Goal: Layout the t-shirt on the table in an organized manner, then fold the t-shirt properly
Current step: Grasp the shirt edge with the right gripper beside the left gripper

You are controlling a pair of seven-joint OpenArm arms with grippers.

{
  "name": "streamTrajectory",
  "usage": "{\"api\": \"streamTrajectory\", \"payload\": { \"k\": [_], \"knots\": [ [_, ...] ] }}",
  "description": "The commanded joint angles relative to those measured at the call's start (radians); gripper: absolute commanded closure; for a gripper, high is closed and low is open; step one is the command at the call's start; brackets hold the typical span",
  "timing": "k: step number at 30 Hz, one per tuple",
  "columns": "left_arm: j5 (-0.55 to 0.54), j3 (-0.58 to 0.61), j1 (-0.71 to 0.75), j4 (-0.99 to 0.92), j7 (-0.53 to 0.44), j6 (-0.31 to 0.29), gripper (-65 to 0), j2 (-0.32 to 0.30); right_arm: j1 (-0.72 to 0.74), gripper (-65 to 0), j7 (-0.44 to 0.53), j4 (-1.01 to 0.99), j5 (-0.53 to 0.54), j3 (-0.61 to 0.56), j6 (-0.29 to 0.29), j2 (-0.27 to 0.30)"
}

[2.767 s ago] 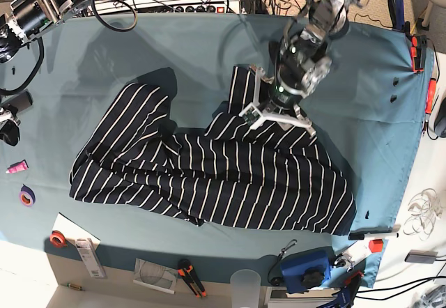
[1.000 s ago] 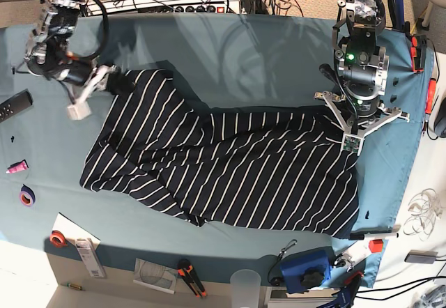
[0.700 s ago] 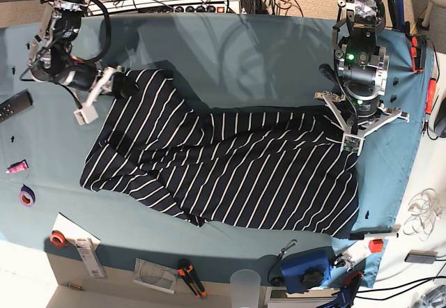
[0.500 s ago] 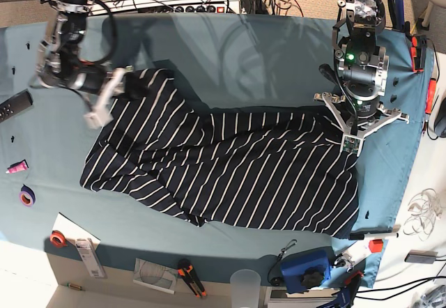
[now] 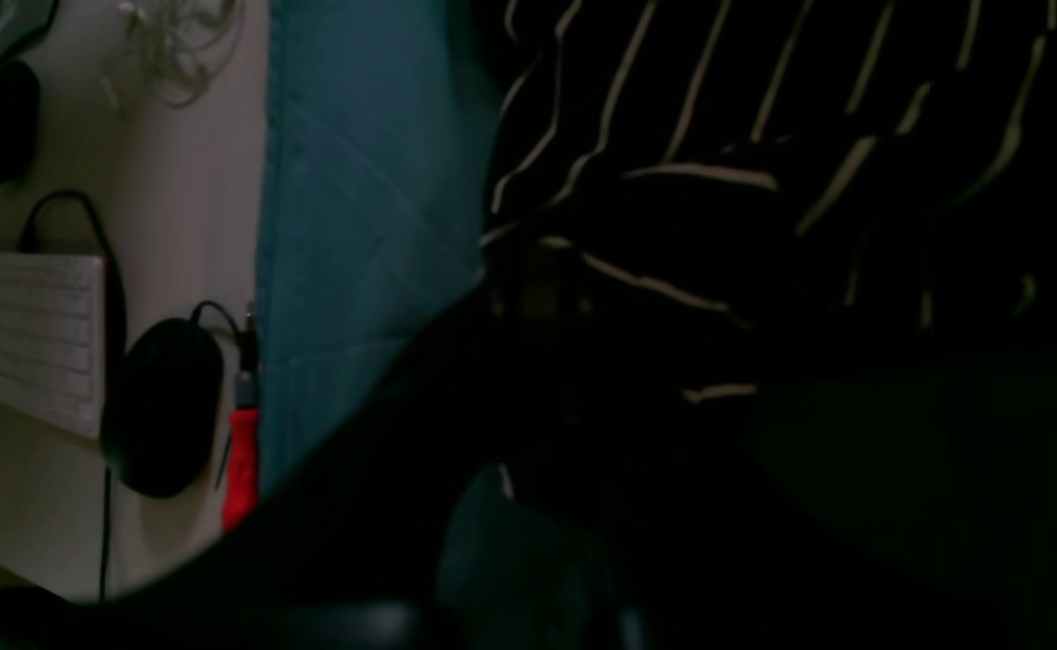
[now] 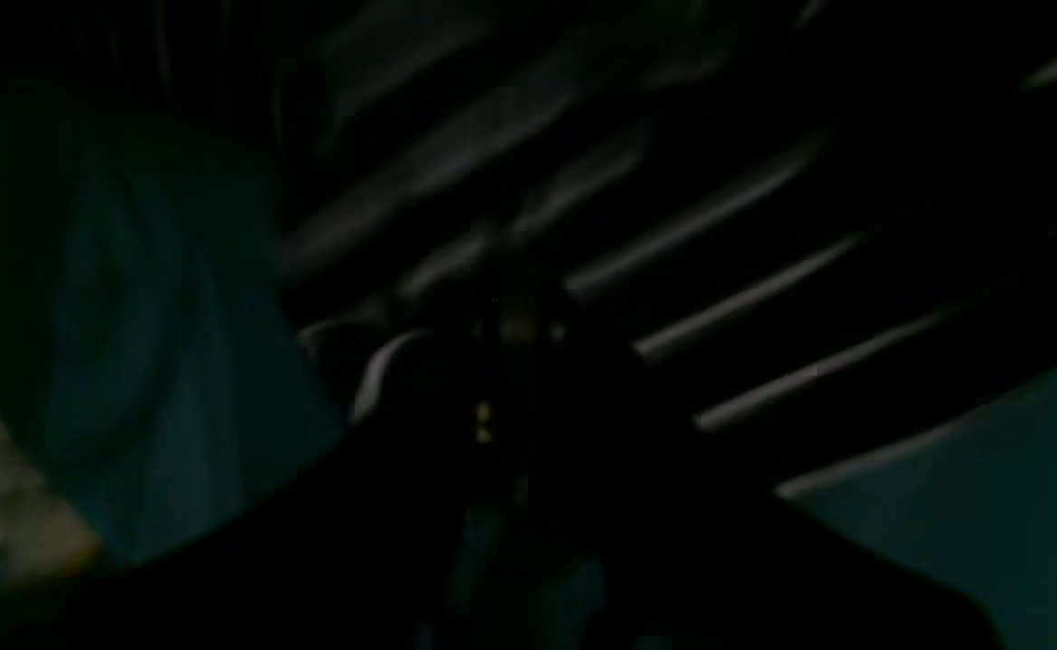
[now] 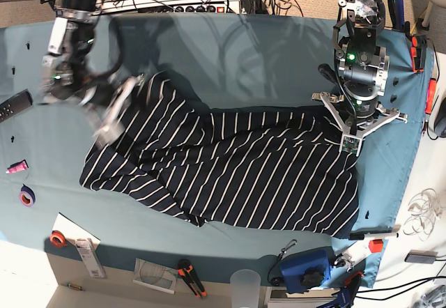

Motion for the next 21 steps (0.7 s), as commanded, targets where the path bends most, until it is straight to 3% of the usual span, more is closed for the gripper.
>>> {"api": "streamTrajectory", "payload": {
  "k": [1,9,14,20,21],
  "knots": [
    [0.009,-0.003,-0.011,0.018,-0.018,0.002,0.0,-0.005,0.028,0.0,0.022,0.058,0.025,0.03,0.007,0.017],
    [0.009,-0.003,-0.007,0.018,-0.004,0.002,0.0,-0.005,0.021,0.0,0.039,0.152,0.005,0.262,0.008,0.017],
    [0.01,-0.003,0.005,0.018,0.001,0.002,0.0,-0.005,0.002,0.0,0.002,0.152,0.063,0.416,0.006,0.017],
    [0.009,-0.003,0.006,0.018,0.0,0.002,0.0,-0.005,-0.071,0.0,-0.04,0.152,0.086,0.433,0.017,0.018],
    [0.009,-0.003,0.006,0.018,0.0,0.002,0.0,-0.005,-0.085,-2.7,-0.05,0.152,0.086,0.433,0.017,0.017]
  ]
}}
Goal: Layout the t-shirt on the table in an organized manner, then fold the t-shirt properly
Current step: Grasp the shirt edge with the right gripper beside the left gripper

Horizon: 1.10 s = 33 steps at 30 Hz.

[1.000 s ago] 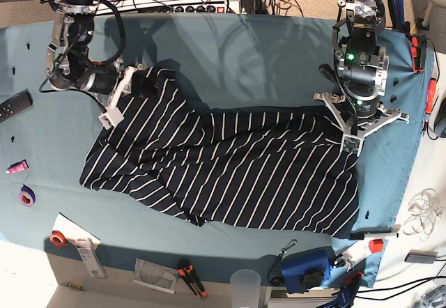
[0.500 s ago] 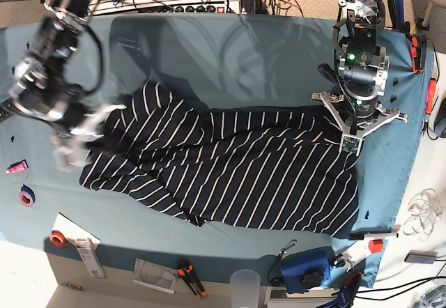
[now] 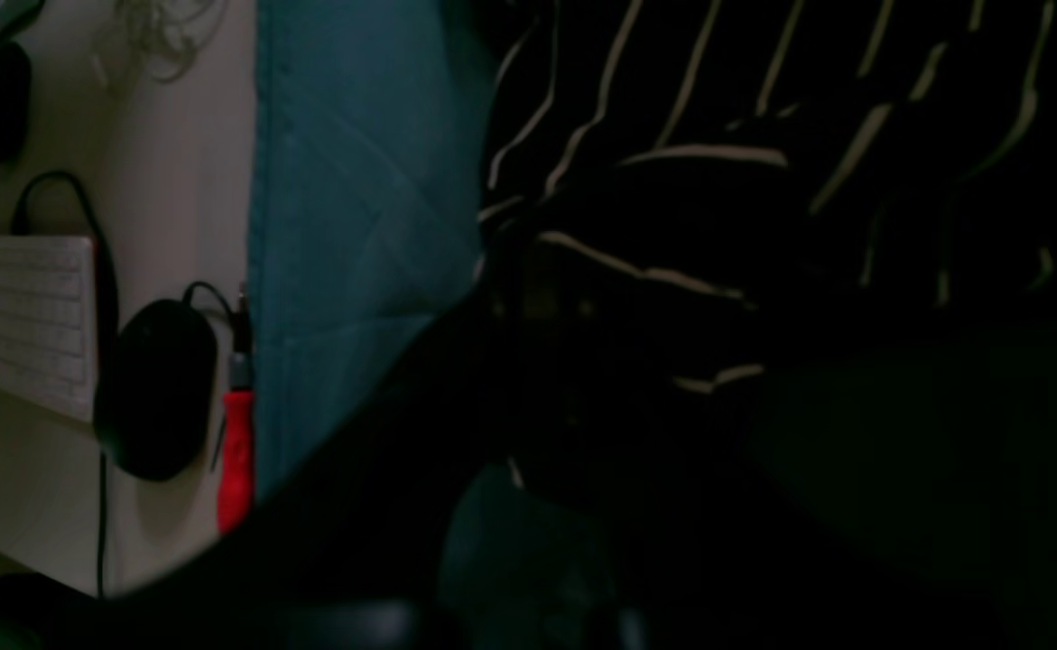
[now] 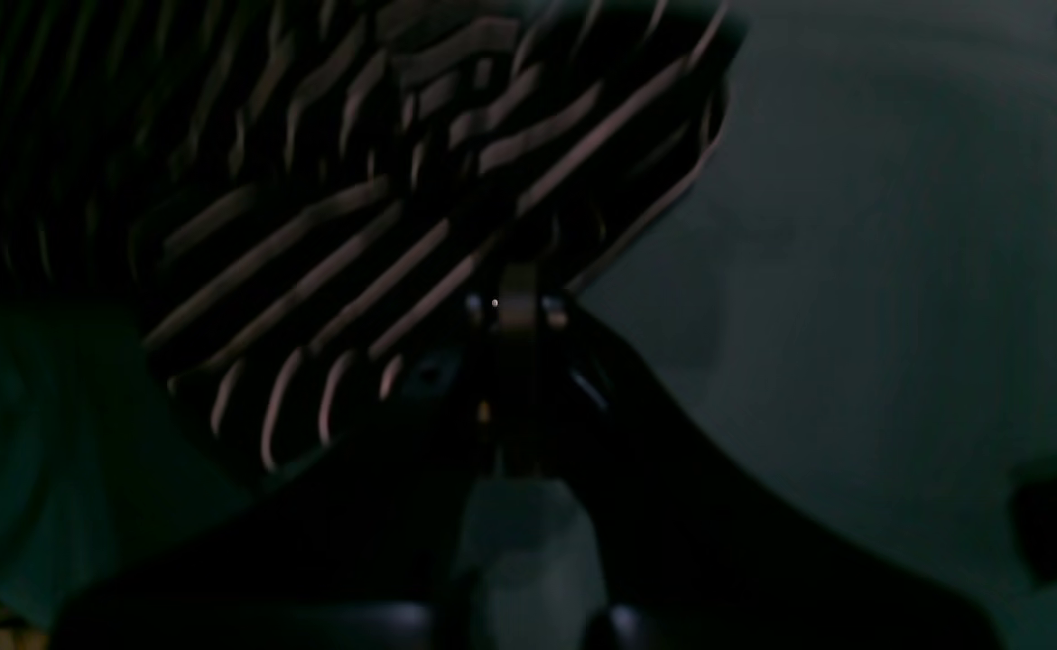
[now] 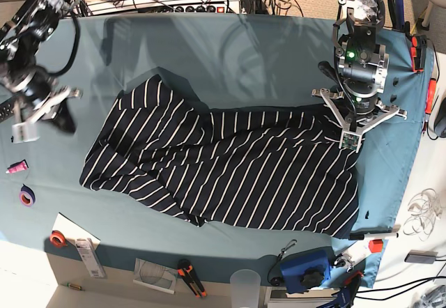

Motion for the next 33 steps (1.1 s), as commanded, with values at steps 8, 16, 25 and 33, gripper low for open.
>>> {"api": "streamTrajectory", "payload": {
  "k": [8,16,25,33],
  "knots": [
    [-0.001,-0.003,-0.009,0.018,-0.02,0.002,0.0,-0.005,-0.104,-27.5,-0.041,0.018,0.136,0.001,-0.003,0.018],
    [-0.111,-0.003,-0.009,0.018,-0.045,0.001,0.0,-0.003,-0.113,-27.5,-0.041,0.018,0.099,-0.184,-0.006,-0.068],
    [-0.111,-0.003,-0.009,0.018,-0.045,0.001,0.0,-0.003,-0.113,-27.5,0.109,0.018,-0.427,-0.441,-0.167,-0.106],
    [-0.111,-0.003,-0.009,0.018,-0.045,0.001,0.0,-0.003,-0.113,-27.5,0.15,0.017,-0.608,-0.662,-0.303,-0.106]
  ]
}}
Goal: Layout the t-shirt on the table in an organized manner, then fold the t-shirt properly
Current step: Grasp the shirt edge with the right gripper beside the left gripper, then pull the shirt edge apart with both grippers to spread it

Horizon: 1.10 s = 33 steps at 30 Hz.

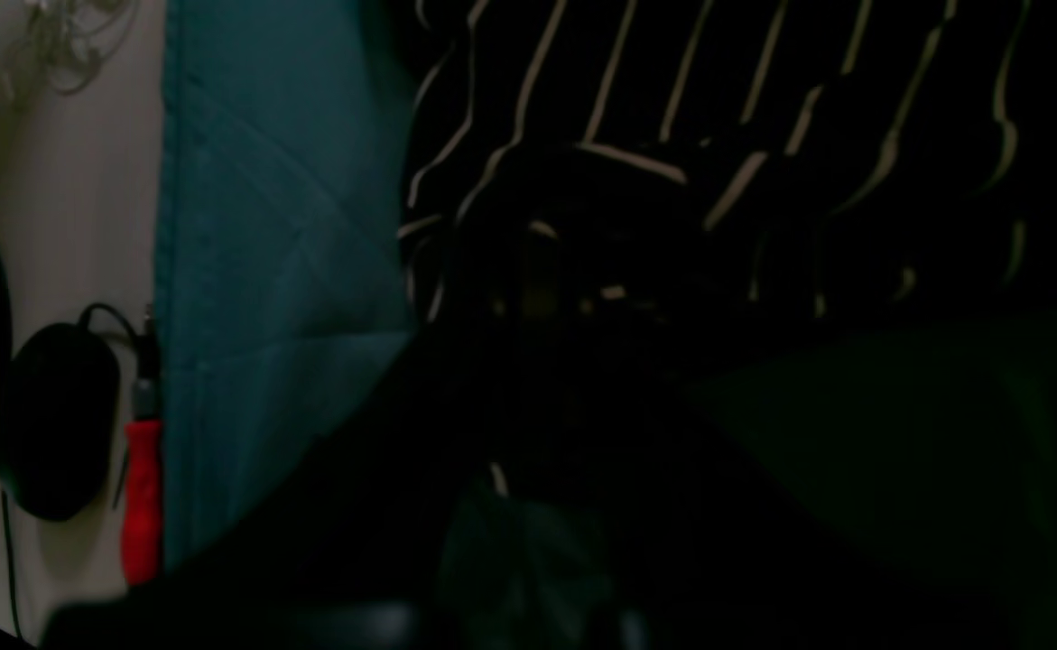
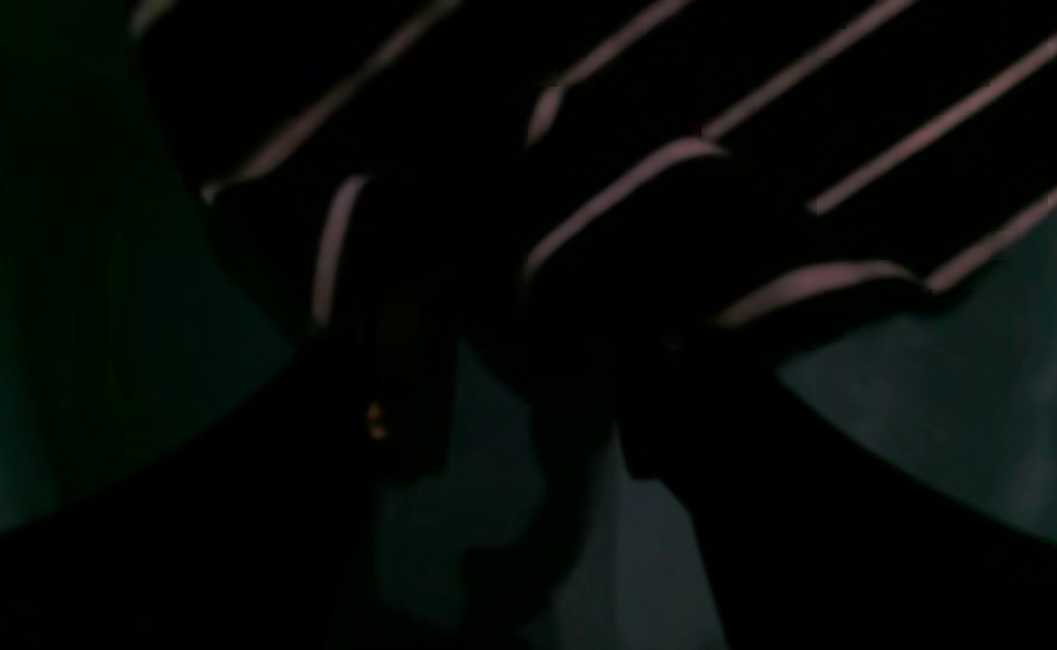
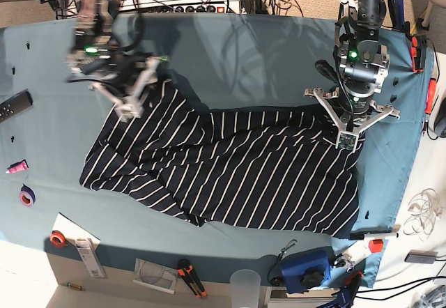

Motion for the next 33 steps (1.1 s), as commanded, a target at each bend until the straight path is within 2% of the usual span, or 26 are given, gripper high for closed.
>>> {"api": "streamTrajectory", "payload": {
  "k": [1,4,5,8,14,19,24,28,33],
  "knots": [
    [0.004,-0.002,-0.011,0.018,-0.021,0.002,0.0,-0.003,0.006,-27.5,0.022,0.013,-0.028,-0.024,-0.017,0.008],
    [0.005,-0.002,-0.011,0.018,-0.021,0.002,0.0,-0.003,0.006,-26.4,0.085,0.013,-0.114,-0.088,-0.071,0.008],
    [0.005,-0.002,-0.011,0.018,-0.021,0.001,0.0,-0.003,0.008,-21.9,0.092,0.013,-0.129,-0.104,-0.073,0.008],
    [0.005,-0.002,-0.01,0.018,-0.021,0.001,0.0,-0.003,0.013,-0.6,0.089,0.013,-0.156,-0.14,-0.075,0.008],
    [0.005,-0.002,-0.01,0.018,-0.02,0.001,0.0,-0.003,0.013,0.0,0.115,0.073,-0.255,-0.145,-0.074,0.009],
    [0.004,-0.002,-0.01,0.018,-0.019,0.001,0.0,-0.003,0.013,0.0,0.12,0.25,-0.265,-0.14,-0.074,0.009],
    [0.005,-0.002,-0.01,0.018,0.035,0.001,0.0,-0.004,-0.009,0.0,0.15,0.32,-0.262,-0.037,-0.074,0.008],
    [0.005,-0.002,-0.001,0.02,0.069,0.0,0.0,-0.004,-0.01,0.0,0.148,0.32,-0.161,0.134,-0.069,0.008],
    [0.005,-0.003,0.049,0.074,0.077,-0.048,0.0,-0.004,-0.01,0.0,0.112,0.32,0.047,0.381,0.004,0.009]
  ]
}}
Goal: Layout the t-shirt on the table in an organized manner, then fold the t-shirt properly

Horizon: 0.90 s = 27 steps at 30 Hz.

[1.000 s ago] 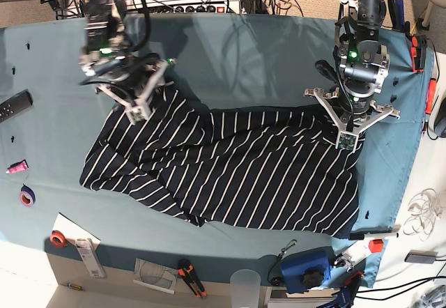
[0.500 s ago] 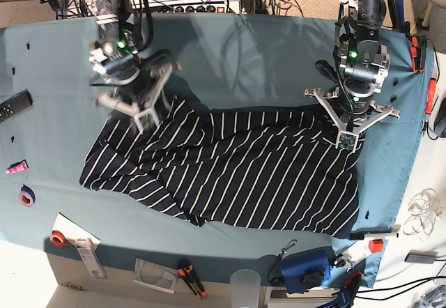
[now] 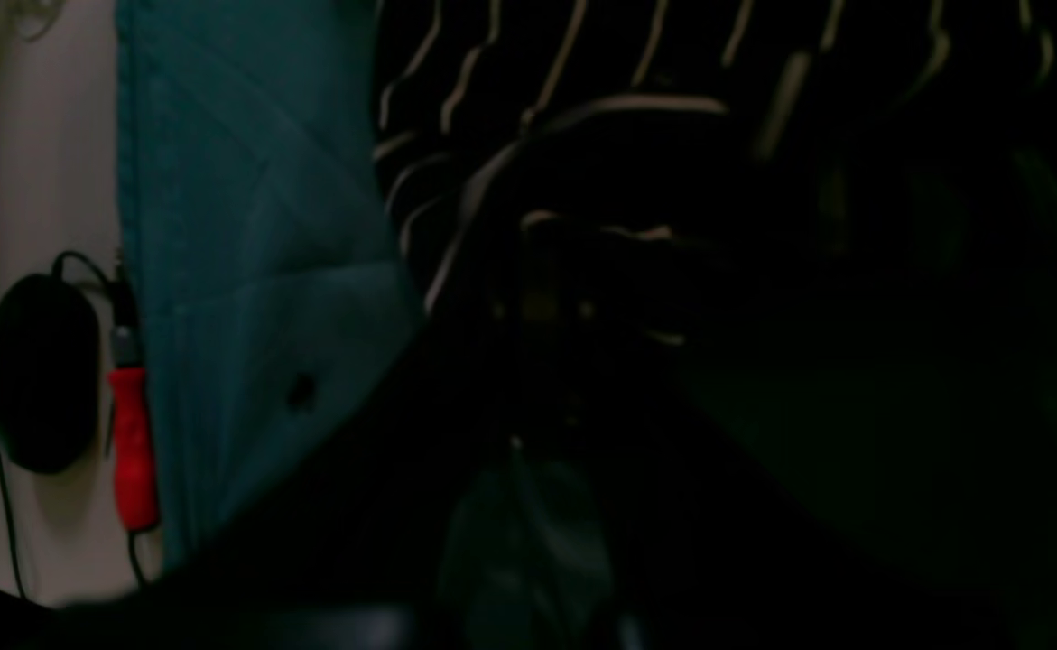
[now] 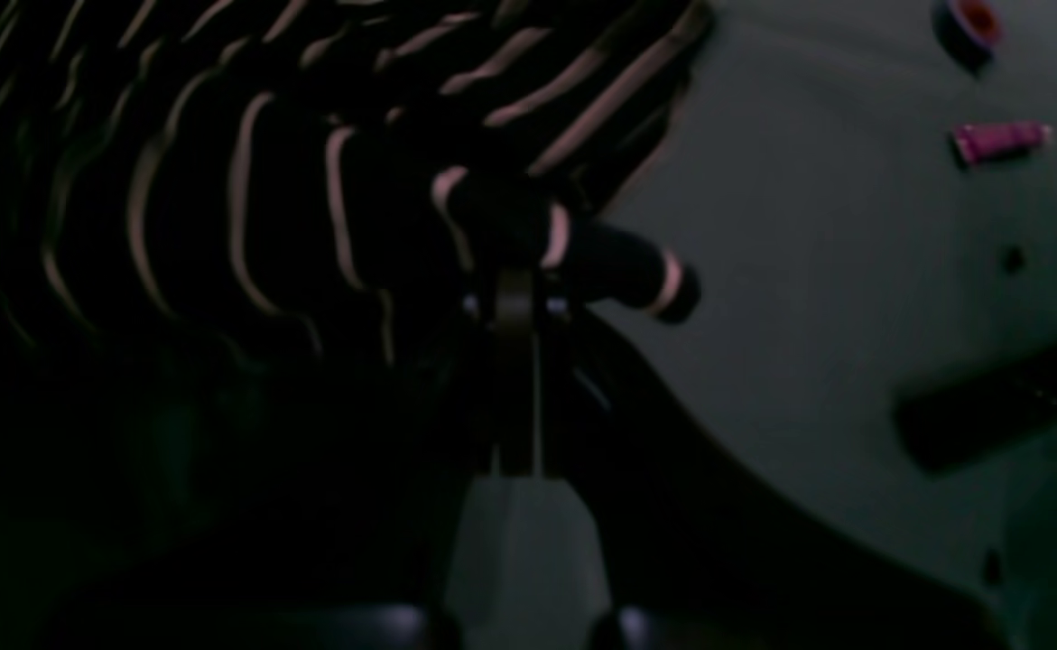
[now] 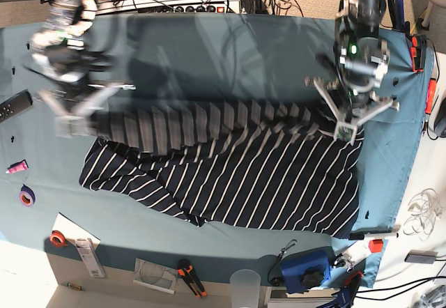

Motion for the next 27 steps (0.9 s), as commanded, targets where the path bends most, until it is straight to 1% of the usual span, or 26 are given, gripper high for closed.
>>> {"api": "streamTrajectory", "payload": {
  "k": [1,4,7,9,10,11,12,13,15,18,21,25,27],
  "knots": [
    [0.005,-0.002,0.009,0.04,-0.005,-0.004,0.0,-0.004,0.006,0.0,0.013,0.019,0.037,0.043,0.011,0.01],
    [0.035,-0.002,0.064,0.097,-0.002,-0.003,0.0,-0.004,0.006,0.0,-0.011,0.018,0.13,0.159,0.042,0.01],
    [0.107,-0.002,0.105,0.148,-0.003,-0.004,0.0,-0.005,0.006,0.0,-0.026,0.018,0.195,0.26,0.069,0.01],
    [0.13,-0.002,0.127,0.162,-0.003,-0.008,0.0,-0.009,0.006,0.0,-0.061,0.018,0.245,0.314,0.095,0.01],
    [0.128,-0.002,0.138,0.163,-0.002,-0.017,0.0,-0.013,0.005,0.0,-0.085,0.018,0.264,0.333,0.109,0.009],
    [0.121,-0.002,0.151,0.162,-0.002,-0.039,0.0,-0.019,0.004,0.0,-0.109,0.018,0.277,0.349,0.121,0.009],
    [0.117,-0.002,0.165,0.162,-0.002,-0.062,0.0,-0.025,-0.004,0.0,-0.12,0.018,0.282,0.361,0.128,0.009],
    [0.117,-0.002,0.179,0.162,-0.002,-0.071,0.0,-0.03,-0.018,0.0,-0.121,0.018,0.285,0.37,0.128,0.01],
    [0.121,-0.002,0.202,0.162,-0.001,-0.069,0.0,-0.039,-0.05,0.0,-0.13,0.018,0.292,0.375,0.127,0.01],
    [0.167,-0.002,0.237,0.162,0.002,-0.067,0.0,-0.04,-0.1,0.0,-0.17,0.018,0.292,0.376,0.13,0.01],
    [0.216,-0.002,0.273,0.162,0.002,-0.067,0.0,-0.04,-0.141,0.0,-0.19,0.018,0.291,0.376,0.151,0.01],
    [0.257,-0.006,0.327,0.162,0.001,-0.067,0.0,-0.039,-0.184,0.0,-0.197,0.018,0.292,0.376,0.163,0.01],
    [0.257,-0.024,0.353,0.162,-0.001,-0.048,0.0,-0.04,-0.198,0.0,-0.216,0.018,0.292,0.376,0.171,0.01]
  ]
}}
